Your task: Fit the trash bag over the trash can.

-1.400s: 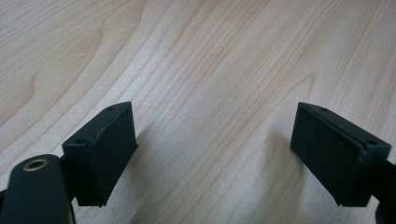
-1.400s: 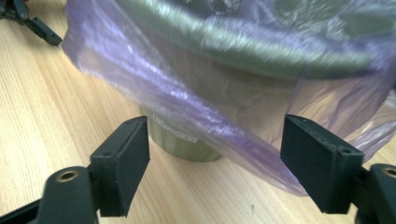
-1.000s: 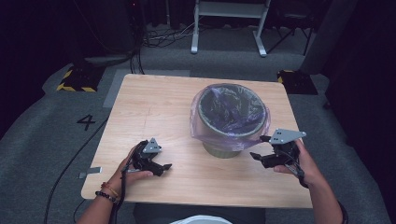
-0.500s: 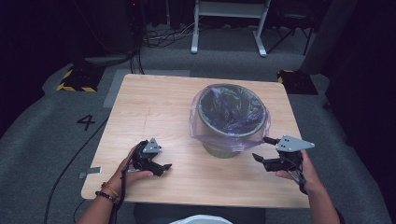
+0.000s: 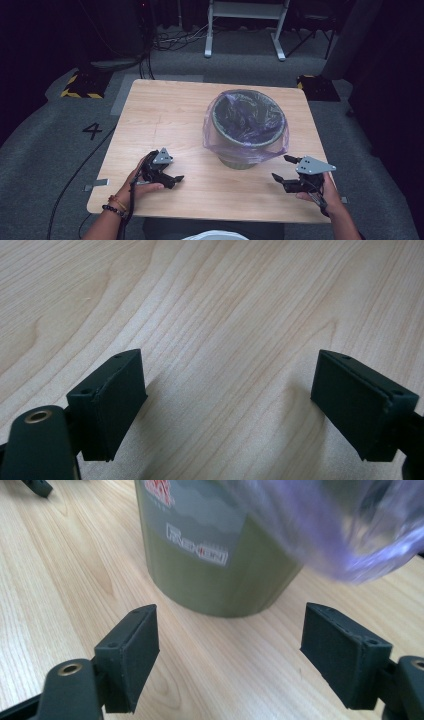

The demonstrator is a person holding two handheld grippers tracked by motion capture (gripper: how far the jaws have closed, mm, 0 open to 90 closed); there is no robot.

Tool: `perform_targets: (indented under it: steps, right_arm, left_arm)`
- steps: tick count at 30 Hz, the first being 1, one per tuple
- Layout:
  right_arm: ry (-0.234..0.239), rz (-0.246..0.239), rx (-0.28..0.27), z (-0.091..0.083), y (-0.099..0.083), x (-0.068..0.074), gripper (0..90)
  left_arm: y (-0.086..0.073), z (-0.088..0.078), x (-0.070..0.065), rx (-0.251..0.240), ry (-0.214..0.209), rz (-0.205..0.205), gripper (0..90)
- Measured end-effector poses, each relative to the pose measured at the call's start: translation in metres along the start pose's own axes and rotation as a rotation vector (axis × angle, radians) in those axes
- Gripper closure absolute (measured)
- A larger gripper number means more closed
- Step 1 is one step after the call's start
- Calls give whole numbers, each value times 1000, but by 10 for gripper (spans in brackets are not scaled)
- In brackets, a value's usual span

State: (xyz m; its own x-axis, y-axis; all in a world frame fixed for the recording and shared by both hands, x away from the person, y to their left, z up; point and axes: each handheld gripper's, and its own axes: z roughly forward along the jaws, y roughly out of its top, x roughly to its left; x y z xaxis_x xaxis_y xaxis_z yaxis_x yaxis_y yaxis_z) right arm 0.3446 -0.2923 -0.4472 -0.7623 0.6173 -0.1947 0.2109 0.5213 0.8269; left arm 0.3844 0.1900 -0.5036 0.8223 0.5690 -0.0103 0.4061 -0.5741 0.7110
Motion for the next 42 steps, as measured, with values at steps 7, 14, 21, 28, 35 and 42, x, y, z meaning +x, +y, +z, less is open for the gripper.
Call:
perform_targets:
  steps: [7,14,21,28,35,42]
  right_arm:
    - [7,27,48,3,-15,-2,231]
    - [6,41,90,2,-29,-5,229]
    - [10,63,144,1,-43,-6,223]
    - [5,108,155,-2,-52,-9,223]
    - [5,146,184,-2,-61,-12,223]
    - [2,207,195,-4,-70,-17,219]
  left_arm:
    - [0,0,0,1,0,0,140]
    - [0,0,0,1,0,1,140]
    - [0,0,0,1,0,1,140]
    - [0,0,0,0,0,0,140]
    - [0,0,0,1,0,1,140]
    - [0,0,0,1,0,0,140]
